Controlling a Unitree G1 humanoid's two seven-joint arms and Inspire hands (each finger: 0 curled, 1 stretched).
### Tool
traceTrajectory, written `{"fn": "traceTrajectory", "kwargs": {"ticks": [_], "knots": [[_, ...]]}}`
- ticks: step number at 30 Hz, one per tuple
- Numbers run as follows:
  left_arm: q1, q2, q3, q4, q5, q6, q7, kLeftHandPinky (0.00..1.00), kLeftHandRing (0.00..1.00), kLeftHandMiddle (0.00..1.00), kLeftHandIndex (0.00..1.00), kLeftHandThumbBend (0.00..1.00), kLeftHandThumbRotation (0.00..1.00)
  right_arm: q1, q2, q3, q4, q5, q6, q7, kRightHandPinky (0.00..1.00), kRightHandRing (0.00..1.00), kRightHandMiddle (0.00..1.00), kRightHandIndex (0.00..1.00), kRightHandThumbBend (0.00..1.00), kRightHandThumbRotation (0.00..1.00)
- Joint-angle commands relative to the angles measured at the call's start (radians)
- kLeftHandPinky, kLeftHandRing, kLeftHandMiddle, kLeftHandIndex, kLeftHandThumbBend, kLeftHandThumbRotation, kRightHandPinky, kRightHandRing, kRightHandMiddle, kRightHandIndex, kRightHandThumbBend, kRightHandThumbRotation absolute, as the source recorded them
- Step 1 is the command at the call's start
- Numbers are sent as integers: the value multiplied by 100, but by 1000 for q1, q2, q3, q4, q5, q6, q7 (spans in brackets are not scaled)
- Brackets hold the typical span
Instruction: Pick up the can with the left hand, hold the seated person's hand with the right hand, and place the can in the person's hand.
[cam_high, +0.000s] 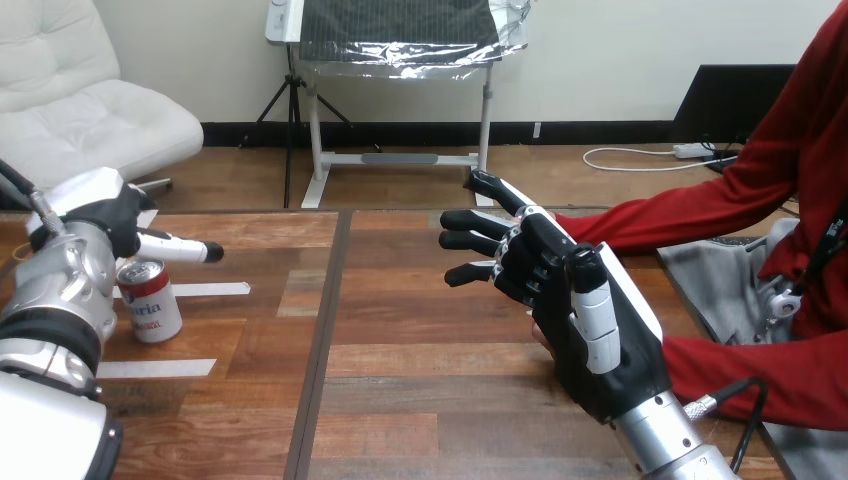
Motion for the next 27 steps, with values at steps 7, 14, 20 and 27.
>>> {"fn": "traceTrajectory", "kwargs": {"ticks": [7,14,20,27], "knots": [[-73,18,-25,-17,18,-22,-21,92,91,90,87,81,57,-42,-1,-17,-41,21,-11,-1,65,79,80,90,85,100],[-57,11,-25,-17,16,-24,-21,92,91,90,87,81,56,-40,-2,-16,-45,24,-9,0,65,79,80,90,86,100],[-45,4,-24,-15,13,-19,-22,93,92,91,88,80,56,-38,-4,-17,-48,24,-8,0,65,79,80,90,86,100],[-28,1,-20,-12,8,-23,-16,93,91,91,88,80,53,-38,-5,-18,-44,23,-16,1,64,79,80,90,86,100]]}}
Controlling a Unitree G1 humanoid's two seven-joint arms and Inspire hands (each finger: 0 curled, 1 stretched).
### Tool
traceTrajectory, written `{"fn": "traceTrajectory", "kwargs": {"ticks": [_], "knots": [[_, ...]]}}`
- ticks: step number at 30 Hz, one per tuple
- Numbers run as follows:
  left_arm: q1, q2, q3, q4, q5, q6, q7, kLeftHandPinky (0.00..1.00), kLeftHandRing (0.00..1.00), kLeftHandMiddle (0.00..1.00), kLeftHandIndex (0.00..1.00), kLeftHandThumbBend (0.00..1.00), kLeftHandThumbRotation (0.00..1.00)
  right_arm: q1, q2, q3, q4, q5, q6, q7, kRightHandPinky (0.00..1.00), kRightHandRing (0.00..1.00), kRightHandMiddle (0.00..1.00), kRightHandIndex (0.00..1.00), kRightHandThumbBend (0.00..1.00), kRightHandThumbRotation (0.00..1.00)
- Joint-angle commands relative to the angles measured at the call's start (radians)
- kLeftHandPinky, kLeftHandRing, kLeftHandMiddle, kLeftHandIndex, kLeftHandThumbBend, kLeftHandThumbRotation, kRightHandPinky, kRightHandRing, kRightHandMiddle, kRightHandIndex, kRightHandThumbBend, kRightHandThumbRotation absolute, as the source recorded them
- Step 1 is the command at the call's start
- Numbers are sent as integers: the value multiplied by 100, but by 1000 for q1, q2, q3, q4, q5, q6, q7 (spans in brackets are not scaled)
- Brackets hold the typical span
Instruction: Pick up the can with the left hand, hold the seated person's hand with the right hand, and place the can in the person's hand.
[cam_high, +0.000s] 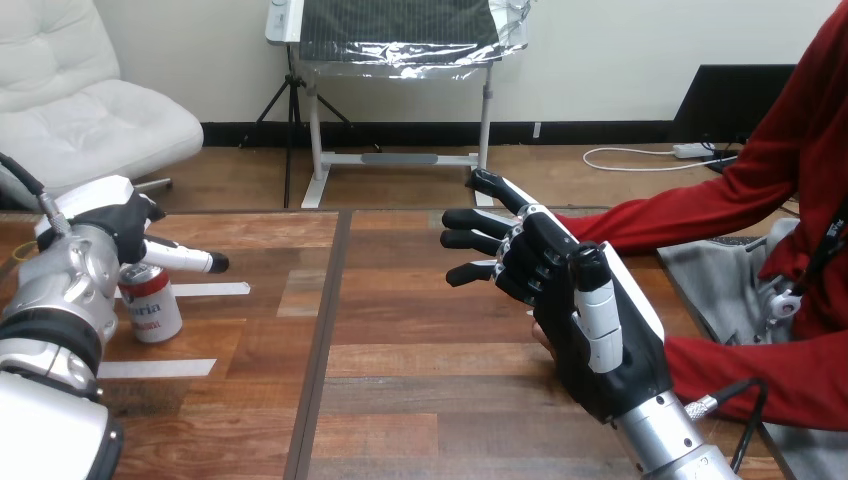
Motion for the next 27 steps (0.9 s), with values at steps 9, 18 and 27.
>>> {"fn": "traceTrajectory", "kwargs": {"ticks": [9,18,27], "knots": [[-19,1,-11,-9,3,-8,0,94,92,91,89,79,50,-36,-8,-19,-48,15,-18,4,64,79,80,90,86,100],[-15,1,-15,-11,6,-8,-8,94,92,91,90,79,50,-36,-7,-20,-52,18,-15,6,65,80,80,90,86,100],[-9,0,-1,-7,-10,-6,-15,99,95,94,91,80,48,-37,-8,-21,-52,23,-15,14,66,81,80,91,87,100]]}}
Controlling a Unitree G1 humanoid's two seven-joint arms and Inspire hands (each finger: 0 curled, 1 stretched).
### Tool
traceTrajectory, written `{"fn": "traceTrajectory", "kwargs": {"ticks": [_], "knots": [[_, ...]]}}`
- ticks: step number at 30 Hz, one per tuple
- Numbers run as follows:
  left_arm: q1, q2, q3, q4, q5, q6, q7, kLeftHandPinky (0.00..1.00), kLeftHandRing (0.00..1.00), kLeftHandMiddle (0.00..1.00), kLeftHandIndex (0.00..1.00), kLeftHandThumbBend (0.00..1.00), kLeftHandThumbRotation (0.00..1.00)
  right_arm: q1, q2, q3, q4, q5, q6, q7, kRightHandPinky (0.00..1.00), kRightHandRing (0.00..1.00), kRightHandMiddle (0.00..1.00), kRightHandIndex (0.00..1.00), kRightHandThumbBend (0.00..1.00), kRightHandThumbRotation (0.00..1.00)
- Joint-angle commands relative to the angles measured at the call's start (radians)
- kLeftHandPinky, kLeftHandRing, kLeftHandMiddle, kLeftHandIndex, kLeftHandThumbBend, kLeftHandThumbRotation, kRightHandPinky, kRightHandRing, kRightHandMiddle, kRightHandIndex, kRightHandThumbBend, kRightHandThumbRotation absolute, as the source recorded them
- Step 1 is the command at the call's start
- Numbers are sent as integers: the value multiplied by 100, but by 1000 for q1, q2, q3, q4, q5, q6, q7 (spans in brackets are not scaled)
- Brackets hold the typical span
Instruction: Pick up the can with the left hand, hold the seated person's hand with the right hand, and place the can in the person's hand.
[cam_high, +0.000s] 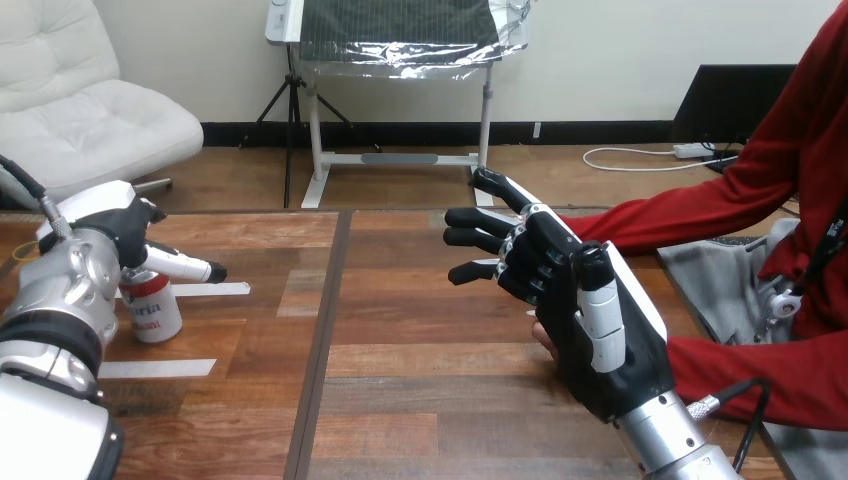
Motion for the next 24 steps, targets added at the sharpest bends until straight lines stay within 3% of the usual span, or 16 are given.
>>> {"fn": "traceTrajectory", "kwargs": {"ticks": [1,24], "knots": [[-15,0,0,-7,-7,-6,-3,99,95,94,92,80,48,-37,-8,-15,-51,15,-16,6,66,81,80,91,87,100],[4,-2,-25,-9,17,8,-17,100,100,100,96,77,52,-31,-5,-14,-68,16,-17,9,67,80,80,91,89,100]]}}
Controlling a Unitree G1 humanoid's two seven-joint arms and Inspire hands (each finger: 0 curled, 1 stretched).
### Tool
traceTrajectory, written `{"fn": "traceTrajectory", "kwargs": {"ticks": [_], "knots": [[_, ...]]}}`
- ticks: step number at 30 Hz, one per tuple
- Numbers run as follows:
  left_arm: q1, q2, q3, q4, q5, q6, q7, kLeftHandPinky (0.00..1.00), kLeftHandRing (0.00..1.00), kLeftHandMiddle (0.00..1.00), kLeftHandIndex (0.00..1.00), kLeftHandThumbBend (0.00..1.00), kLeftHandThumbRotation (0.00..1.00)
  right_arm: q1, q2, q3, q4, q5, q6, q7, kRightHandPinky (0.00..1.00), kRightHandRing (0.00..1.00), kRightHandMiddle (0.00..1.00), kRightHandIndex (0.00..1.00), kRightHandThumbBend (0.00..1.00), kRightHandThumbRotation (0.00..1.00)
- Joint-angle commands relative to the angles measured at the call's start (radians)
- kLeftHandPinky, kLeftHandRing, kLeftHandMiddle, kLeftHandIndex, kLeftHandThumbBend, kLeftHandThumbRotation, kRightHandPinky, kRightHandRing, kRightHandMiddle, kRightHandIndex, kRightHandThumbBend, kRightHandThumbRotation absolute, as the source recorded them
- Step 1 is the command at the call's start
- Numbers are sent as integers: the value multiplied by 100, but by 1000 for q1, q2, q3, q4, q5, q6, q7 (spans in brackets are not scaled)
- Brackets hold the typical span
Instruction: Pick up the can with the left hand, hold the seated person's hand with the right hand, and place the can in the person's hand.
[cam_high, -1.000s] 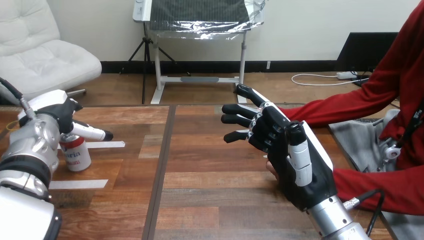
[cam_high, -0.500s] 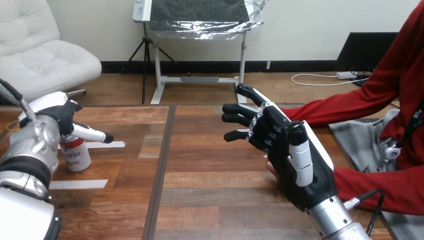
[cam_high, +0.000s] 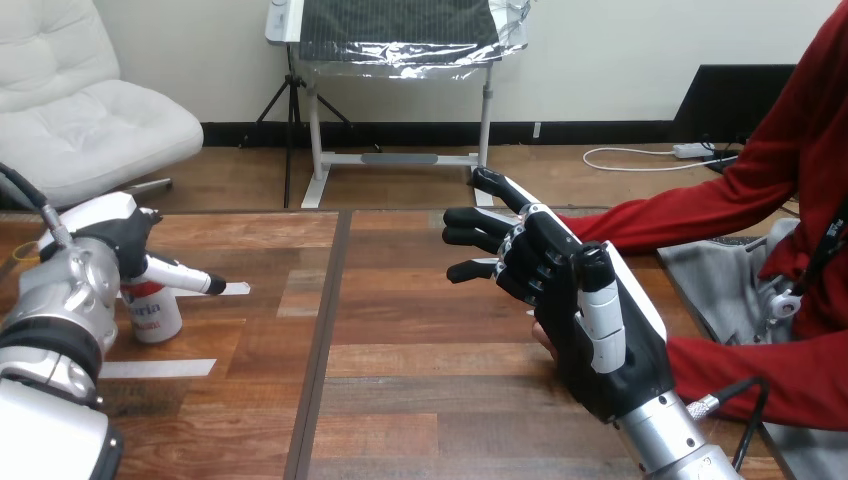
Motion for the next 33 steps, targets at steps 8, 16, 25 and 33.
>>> {"fn": "traceTrajectory", "kwargs": {"ticks": [8,16,25,33], "knots": [[-1,-5,-27,-9,17,3,9,100,100,100,96,78,55,-29,-5,-14,-72,17,-13,1,66,80,80,91,90,100],[9,-10,-45,-11,25,8,8,100,100,100,97,77,58,-25,-5,-13,-81,25,-8,4,66,80,80,90,92,100],[19,-14,-53,-11,27,9,13,100,100,99,95,78,58,-29,0,-14,-75,39,-14,18,65,79,80,90,92,100],[19,-16,-58,-8,28,14,0,100,98,97,93,79,55,-28,-2,-14,-74,35,-20,25,64,78,79,90,92,100]]}}
